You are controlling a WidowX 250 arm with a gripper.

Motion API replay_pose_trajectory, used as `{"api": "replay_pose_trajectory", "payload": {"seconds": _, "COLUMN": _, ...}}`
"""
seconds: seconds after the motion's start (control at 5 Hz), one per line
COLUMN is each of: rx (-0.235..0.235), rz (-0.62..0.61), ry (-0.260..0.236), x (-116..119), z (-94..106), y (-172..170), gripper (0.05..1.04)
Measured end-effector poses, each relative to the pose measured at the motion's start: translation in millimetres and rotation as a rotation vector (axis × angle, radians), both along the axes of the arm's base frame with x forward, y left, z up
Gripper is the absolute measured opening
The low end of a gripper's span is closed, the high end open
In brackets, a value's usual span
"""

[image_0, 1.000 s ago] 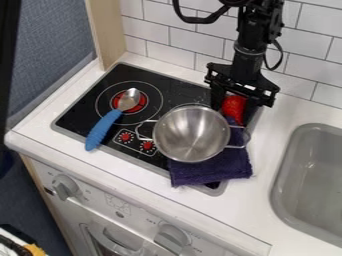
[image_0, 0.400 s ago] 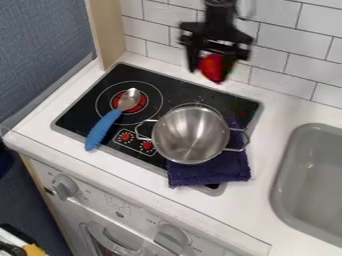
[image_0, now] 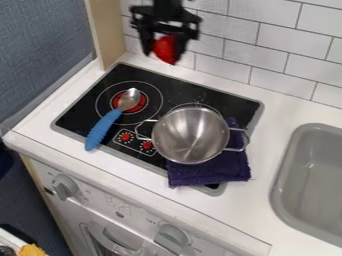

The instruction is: Move the red object to the left side of the burner

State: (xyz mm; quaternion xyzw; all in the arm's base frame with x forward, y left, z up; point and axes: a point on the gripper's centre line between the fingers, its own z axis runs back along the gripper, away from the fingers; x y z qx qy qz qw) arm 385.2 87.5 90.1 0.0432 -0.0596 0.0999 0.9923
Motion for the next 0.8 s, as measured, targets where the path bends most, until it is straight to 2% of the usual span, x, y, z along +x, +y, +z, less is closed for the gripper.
{"api": "replay_pose_trajectory", "payload": {"seconds": 0.2, "rx": 0.002, "rz": 0.044, "ry": 0.019, "x": -1, "z": -9.7, "y": 30, "gripper": 0.743}}
{"api": "replay_pose_trajectory", "payload": {"seconds": 0.4, "rx": 0.001, "rz": 0.053, "ry": 0.062, "x": 1, "z": -26.2, "y": 47, "gripper": 0.743}}
{"api": "replay_pose_trajectory", "payload": {"seconds": 0.6, "rx": 0.016, "rz": 0.064, "ry": 0.084, "x": 5, "z": -37.8, "y": 62, "gripper": 0.743}}
{"api": "replay_pose_trajectory", "payload": {"seconds": 0.8, "rx": 0.003, "rz": 0.081, "ry": 0.123, "x": 2, "z": -50.8, "y": 75, "gripper": 0.743}}
